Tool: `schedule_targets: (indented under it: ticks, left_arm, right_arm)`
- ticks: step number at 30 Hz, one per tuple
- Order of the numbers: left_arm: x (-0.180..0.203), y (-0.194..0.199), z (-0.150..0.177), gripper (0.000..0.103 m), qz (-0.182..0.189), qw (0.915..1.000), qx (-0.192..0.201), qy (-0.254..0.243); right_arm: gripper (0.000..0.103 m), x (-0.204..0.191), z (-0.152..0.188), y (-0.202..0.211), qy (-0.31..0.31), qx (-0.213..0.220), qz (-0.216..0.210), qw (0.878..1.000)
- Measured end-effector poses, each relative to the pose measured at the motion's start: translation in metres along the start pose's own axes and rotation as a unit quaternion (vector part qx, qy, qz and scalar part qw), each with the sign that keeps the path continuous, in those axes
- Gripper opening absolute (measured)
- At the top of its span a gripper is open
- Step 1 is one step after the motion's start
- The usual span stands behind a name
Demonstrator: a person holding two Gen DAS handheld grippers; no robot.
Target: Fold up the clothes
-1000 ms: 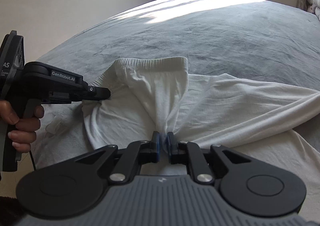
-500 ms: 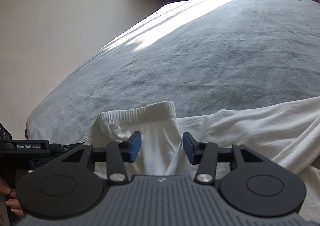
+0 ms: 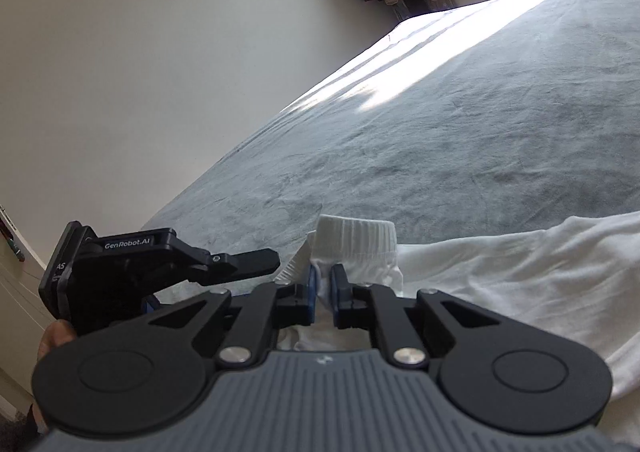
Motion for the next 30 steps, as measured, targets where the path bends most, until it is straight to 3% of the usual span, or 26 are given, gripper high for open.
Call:
schedule_targets:
  ticks: [4, 11, 12, 15, 17, 19, 24, 26, 30]
  left_arm:
    - [0.010, 0.005, 0.009, 0.067, 0.049, 0.9985, -0.022, -0.006]
    - [0.024, 0.001, 0.026, 0.068, -0.018, 0.9955, 0.001, -0.093]
    - [0.025, -0.002, 0.027, 0.066, -0.030, 0.9947, 0.004, -0.099]
    - [0.026, -0.012, 0.025, 0.042, -0.068, 0.9919, 0.014, -0.106]
    - [0.025, -0.019, 0.023, 0.017, -0.096, 0.9894, 0.024, -0.106]
    - [0.027, -0.022, 0.020, 0.005, -0.104, 0.9890, 0.032, -0.100]
    - [0.034, -0.010, 0.012, 0.005, -0.083, 0.9906, 0.065, -0.087]
    - [0.032, 0.000, 0.007, 0.005, -0.071, 0.9909, 0.079, -0.083]
    - [0.032, 0.011, 0.000, 0.005, -0.049, 0.9915, 0.099, -0.069]
  right_arm:
    - [0.009, -0.024, 0.018, -0.019, 0.070, -0.040, 0.011, 0.997]
    - [0.009, -0.025, 0.033, -0.033, 0.097, -0.060, 0.032, 0.993]
    - [0.009, -0.025, 0.033, -0.032, 0.098, -0.061, 0.032, 0.993]
    - [0.009, -0.022, 0.033, -0.030, 0.099, -0.060, 0.034, 0.993]
    - [0.009, -0.020, 0.033, -0.027, 0.094, -0.059, 0.037, 0.993]
    - [0.009, -0.016, 0.032, -0.024, 0.085, -0.057, 0.039, 0.994]
    - [0.021, 0.004, 0.028, 0.003, 0.015, -0.034, 0.041, 0.998]
    - [0.050, 0.015, 0.025, 0.019, -0.028, -0.017, 0.038, 0.999]
    - [0.054, 0.042, 0.014, 0.059, -0.116, 0.028, 0.033, 0.992]
Point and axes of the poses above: each gripper's, at about its wrist camera, not at the fingertips, and y roughly against the way its jaws point, x to its right, z to its underside, the point moved 10 cm from there along -y, roughly the way its jaws point, and after that the axes turned 12 degrees about -z, right-handed, at the moved point
